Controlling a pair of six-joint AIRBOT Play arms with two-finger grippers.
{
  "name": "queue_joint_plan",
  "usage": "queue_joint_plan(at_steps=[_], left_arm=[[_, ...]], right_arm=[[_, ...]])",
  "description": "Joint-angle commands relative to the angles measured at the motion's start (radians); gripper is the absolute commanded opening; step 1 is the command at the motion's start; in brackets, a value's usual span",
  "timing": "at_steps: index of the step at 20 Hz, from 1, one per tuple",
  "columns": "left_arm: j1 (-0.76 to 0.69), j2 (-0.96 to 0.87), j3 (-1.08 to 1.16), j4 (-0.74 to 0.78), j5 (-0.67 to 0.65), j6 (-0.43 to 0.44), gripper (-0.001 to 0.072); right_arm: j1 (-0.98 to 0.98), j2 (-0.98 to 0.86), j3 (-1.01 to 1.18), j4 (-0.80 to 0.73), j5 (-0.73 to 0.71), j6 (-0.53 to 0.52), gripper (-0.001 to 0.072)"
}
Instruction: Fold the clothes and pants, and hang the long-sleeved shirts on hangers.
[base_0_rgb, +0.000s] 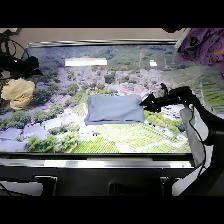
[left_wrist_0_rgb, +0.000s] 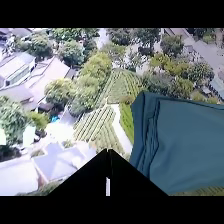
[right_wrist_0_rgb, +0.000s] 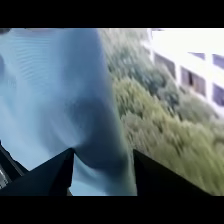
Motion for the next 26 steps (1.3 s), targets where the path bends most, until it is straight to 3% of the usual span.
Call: queue_joint_plan(at_steps=[1, 4, 5, 17, 21, 26], left_arm=[[0.0, 0.0, 0.0, 0.0, 0.0, 0.0, 0.0019], [0.0, 0.0, 0.0, 0.0, 0.0, 0.0, 0.0019], [0.0, 0.0, 0.0, 0.0, 0.0, 0.0, 0.0019], [-0.002, 0.0, 0.0, 0.0, 0.0, 0.0, 0.0019], [-0.002, 0.0, 0.0, 0.0, 0.0, 0.0, 0.0019], [-0.002, 0.0, 0.0, 0.0, 0.0, 0.0, 0.0019]], right_arm=[[0.057, -0.013, -0.002, -0.001, 0.068, -0.004, 0.0378], [0.074, -0.005, -0.001, 0.004, 0.06, -0.002, 0.0058], [0.071, 0.011, 0.0, 0.006, 0.063, -0.002, 0.0036], [-0.233, 0.118, 0.323, -0.05, 0.132, 0.317, 0.0034], [-0.362, 0.166, 0.346, -0.072, 0.174, 0.404, 0.0034], [-0.485, 0.257, 0.346, -0.209, 0.188, 0.546, 0.0034]])
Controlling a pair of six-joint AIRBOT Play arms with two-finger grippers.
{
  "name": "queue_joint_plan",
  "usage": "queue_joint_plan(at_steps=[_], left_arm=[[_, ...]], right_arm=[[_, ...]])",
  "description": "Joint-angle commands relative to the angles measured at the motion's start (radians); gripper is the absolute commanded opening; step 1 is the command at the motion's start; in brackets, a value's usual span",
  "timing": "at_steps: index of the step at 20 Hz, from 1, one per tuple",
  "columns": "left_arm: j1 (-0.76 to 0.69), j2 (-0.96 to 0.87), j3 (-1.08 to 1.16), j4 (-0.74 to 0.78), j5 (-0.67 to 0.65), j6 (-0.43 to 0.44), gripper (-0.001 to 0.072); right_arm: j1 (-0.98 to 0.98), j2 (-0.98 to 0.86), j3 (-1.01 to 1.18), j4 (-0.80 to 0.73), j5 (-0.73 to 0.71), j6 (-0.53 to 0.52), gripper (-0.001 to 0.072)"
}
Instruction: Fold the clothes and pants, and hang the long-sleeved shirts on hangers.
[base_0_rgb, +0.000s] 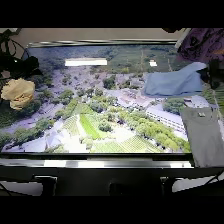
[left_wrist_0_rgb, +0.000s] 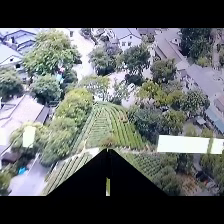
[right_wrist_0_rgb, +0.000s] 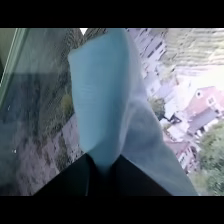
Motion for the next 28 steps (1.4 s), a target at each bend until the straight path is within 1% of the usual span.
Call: queue_joint_plan(at_steps=[1, 3, 5, 8, 14, 19, 23, 28], left_arm=[[-0.001, 0.0, 0.0, 0.0, -0.001, 0.0, 0.0019], [-0.001, 0.0, 0.0, 0.0, -0.006, 0.0, 0.0019], [-0.001, 0.001, 0.0, 0.0, -0.007, 0.0, 0.0019], [-0.001, 0.001, 0.0, 0.0, -0.008, 0.0, 0.0019], [-0.001, 0.001, 0.0, 0.0, -0.034, 0.0, 0.0019], [-0.001, 0.001, 0.0, 0.0, -0.034, 0.0, 0.0019], [-0.001, 0.001, 0.0, 0.0, -0.034, 0.0, 0.0019], [0.0, 0.001, 0.0, 0.0, -0.034, 0.0, 0.0019]], right_arm=[[-0.083, 0.068, 0.005, -0.125, 0.01, 0.142, 0.0034], [-0.107, 0.106, 0.005, -0.201, -0.005, 0.213, 0.0034], [-0.108, 0.144, 0.005, -0.312, -0.032, 0.288, 0.0034], [-0.108, 0.185, 0.005, -0.406, -0.102, 0.395, 0.0034], [-0.108, 0.275, 0.005, -0.628, -0.272, 0.546, 0.0034], [-0.108, 0.318, 0.005, -0.759, -0.409, 0.556, 0.0034], [-0.108, 0.32, 0.005, -0.83, -0.526, 0.551, 0.0034], [-0.108, 0.32, -0.029, -0.944, -0.605, 0.485, 0.0035]])
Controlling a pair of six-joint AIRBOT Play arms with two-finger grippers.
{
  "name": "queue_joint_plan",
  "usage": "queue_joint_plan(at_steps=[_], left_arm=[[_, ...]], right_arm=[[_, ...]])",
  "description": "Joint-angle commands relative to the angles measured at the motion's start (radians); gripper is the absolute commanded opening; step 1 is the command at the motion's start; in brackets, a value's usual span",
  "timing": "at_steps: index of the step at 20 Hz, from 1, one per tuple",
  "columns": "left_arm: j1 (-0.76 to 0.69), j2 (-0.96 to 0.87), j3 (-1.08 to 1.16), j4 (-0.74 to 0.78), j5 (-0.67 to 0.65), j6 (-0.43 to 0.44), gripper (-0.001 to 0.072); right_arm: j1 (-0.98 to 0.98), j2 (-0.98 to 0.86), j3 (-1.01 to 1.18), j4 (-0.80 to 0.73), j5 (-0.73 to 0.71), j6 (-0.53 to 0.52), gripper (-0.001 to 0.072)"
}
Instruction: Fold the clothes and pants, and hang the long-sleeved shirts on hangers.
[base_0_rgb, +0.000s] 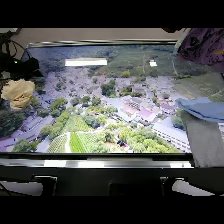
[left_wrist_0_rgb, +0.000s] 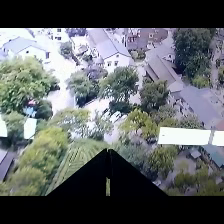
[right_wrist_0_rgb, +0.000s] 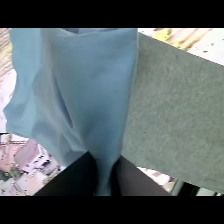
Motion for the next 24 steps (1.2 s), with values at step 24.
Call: queue_joint_plan(at_steps=[24], left_arm=[[-0.001, 0.001, 0.0, 0.0, 0.0, 0.0, 0.0019]], right_arm=[[-0.001, 0.114, -0.788, -0.41, 0.104, 0.03, 0.0038]])
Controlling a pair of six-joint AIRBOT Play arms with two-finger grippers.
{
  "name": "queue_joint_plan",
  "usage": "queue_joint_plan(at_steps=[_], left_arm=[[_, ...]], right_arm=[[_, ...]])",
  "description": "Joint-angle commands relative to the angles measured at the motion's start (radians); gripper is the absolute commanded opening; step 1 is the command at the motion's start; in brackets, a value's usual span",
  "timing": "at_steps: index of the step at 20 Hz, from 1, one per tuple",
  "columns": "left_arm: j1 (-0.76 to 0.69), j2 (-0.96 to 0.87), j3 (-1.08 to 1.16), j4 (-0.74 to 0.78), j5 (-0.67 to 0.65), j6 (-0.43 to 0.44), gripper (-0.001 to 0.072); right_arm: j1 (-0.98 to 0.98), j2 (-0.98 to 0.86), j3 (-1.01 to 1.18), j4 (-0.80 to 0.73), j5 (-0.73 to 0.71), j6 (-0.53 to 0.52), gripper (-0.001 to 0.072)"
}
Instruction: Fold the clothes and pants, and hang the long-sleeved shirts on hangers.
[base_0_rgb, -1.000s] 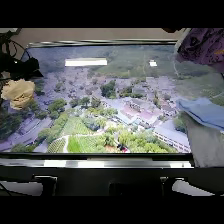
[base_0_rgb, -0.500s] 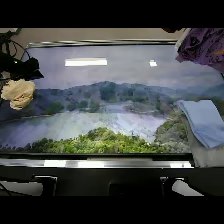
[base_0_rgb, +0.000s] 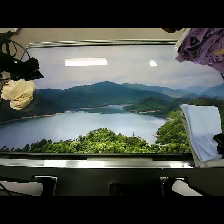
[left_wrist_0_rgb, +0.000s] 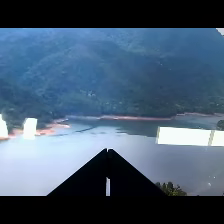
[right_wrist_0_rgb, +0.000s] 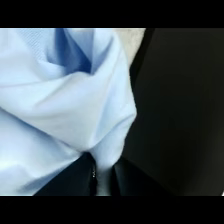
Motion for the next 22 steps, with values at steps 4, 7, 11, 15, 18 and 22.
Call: queue_joint_plan(at_steps=[4, 7, 11, 15, 18, 22], left_arm=[[0.0, 0.001, 0.0, 0.0, 0.0, 0.0, 0.0019], [0.0, 0.001, 0.0, 0.0, 0.0, 0.0, 0.0019], [0.0, 0.001, 0.0, 0.0, 0.0, 0.0, 0.0019], [0.0, 0.022, 0.0, 0.0, 0.002, 0.005, 0.0018], [0.0, 0.083, 0.0, 0.0, 0.017, 0.106, 0.0018], [-0.005, 0.189, -0.071, 0.005, 0.043, 0.145, 0.0017]], right_arm=[[-0.001, 0.001, -0.027, -0.083, -0.016, 0.005, 0.0038], [-0.001, 0.001, -0.027, -0.101, -0.002, 0.005, 0.0176], [0.0, 0.006, -0.016, -0.02, 0.072, -0.119, 0.044], [0.001, 0.073, 0.106, 0.36, 0.329, -0.29, 0.029], [0.075, 0.135, 0.182, 0.617, 0.531, -0.537, 0.0073], [0.362, 0.172, 0.196, 0.651, 0.525, -0.713, 0.0037]])
